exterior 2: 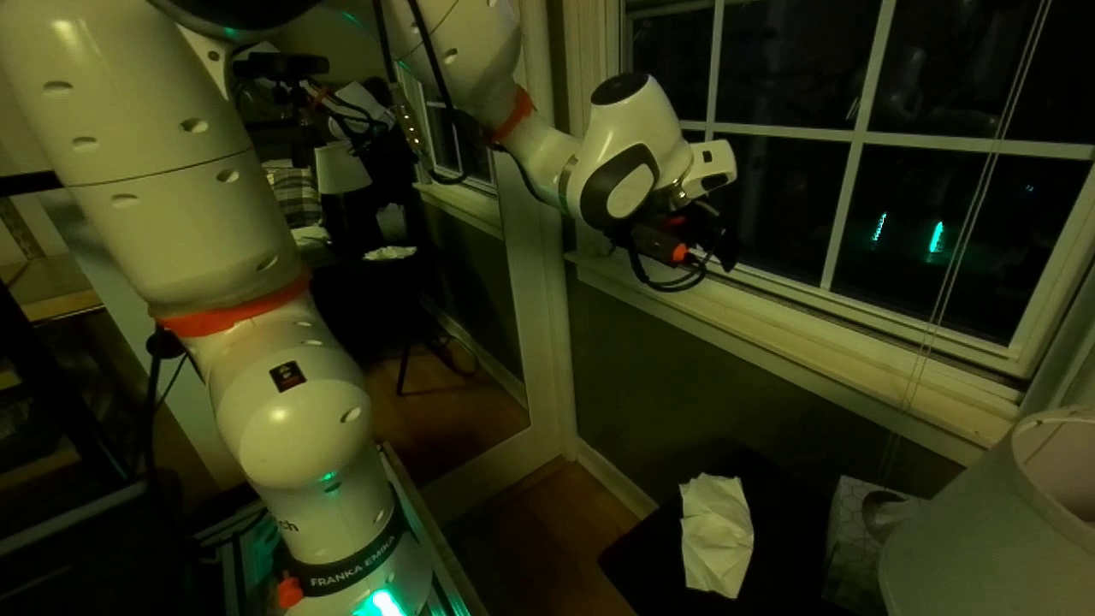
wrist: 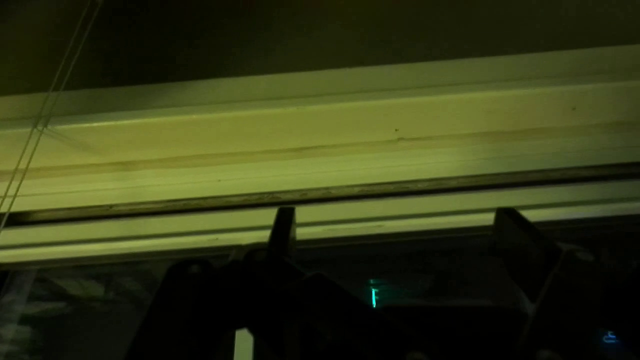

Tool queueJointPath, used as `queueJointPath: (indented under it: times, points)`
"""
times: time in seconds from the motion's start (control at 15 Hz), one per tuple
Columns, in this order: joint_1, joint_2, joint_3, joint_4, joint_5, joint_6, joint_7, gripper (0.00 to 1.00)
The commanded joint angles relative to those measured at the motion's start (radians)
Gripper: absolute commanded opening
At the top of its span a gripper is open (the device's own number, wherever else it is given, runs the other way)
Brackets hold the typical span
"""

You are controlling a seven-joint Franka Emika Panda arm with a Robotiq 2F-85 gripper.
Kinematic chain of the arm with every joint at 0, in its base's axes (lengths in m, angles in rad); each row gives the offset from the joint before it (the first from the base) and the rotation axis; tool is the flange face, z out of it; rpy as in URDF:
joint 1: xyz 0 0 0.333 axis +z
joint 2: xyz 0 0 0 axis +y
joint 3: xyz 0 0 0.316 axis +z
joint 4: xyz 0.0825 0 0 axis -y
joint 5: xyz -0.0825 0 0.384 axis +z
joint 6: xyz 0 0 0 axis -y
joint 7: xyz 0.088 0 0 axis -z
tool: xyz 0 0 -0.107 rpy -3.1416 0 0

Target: Slide the right window up

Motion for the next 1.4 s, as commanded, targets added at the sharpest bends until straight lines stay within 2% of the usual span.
queueJointPath:
  times: [0.0,0.2,0.33,0.53,0.6,0.73,0.8,1.2,1.33]
  points:
    - [0.031,0.163,0.001,0.071,0.096,0.066,-0.050,1.00]
    - [0.007,0.291,0.049,0.147,0.152,0.131,-0.096,1.00]
    - [-0.041,0.375,0.114,0.218,0.172,0.164,-0.127,1.00]
    - [-0.112,0.489,0.188,0.321,0.137,0.208,-0.145,1.00]
    - [-0.143,0.526,0.217,0.358,0.124,0.234,-0.161,0.78]
    - [-0.196,0.588,0.269,0.417,0.101,0.300,-0.179,0.66]
    - [-0.221,0.615,0.293,0.441,0.088,0.328,-0.186,0.56]
    - [-0.320,0.713,0.384,0.532,0.032,0.386,-0.185,0.11]
    - [-0.349,0.726,0.414,0.531,0.007,0.419,-0.185,0.01]
